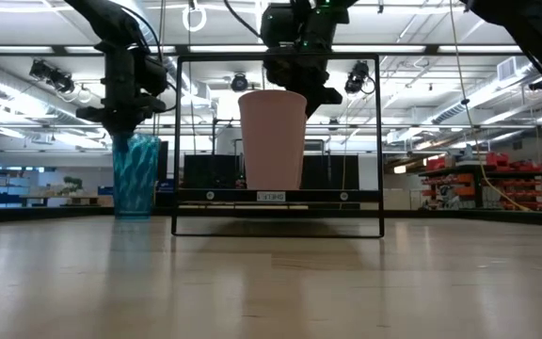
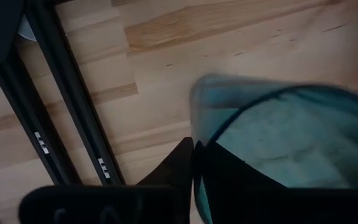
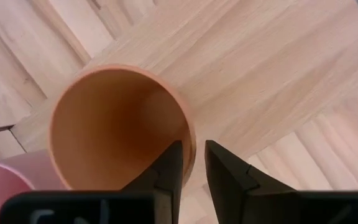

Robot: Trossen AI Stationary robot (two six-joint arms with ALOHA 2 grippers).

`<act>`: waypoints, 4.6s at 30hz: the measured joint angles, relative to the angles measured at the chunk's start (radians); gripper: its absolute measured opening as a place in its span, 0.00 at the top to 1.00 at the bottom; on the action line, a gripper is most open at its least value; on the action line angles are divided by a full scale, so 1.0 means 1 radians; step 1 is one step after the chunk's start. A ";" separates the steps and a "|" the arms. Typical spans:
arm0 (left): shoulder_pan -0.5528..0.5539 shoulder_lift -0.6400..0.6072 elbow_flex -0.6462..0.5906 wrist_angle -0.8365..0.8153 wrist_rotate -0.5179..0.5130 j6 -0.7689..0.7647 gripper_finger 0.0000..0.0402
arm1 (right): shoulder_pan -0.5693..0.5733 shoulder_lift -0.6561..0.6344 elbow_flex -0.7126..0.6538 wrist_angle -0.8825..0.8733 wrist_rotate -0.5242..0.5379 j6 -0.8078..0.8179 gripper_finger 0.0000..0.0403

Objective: Stack small to large cups/mugs on shelf
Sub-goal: Put the blue cup on the shelf, then adjust the pink cup on the shelf

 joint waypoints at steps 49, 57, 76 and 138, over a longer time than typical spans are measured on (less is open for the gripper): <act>-0.350 0.378 1.044 -0.275 -0.011 0.010 0.97 | -0.003 -0.518 -0.207 -0.251 0.270 0.060 0.82; -0.399 0.467 1.063 -0.221 -0.002 0.010 0.97 | -0.003 -0.704 -0.582 -0.074 0.284 0.176 0.82; -0.507 0.627 1.070 -0.133 0.000 0.006 0.97 | -0.003 -0.758 -0.894 0.253 0.168 0.216 0.82; -0.504 0.676 1.073 -0.140 0.025 0.043 0.70 | -0.004 -0.706 -0.894 0.365 0.130 0.181 0.82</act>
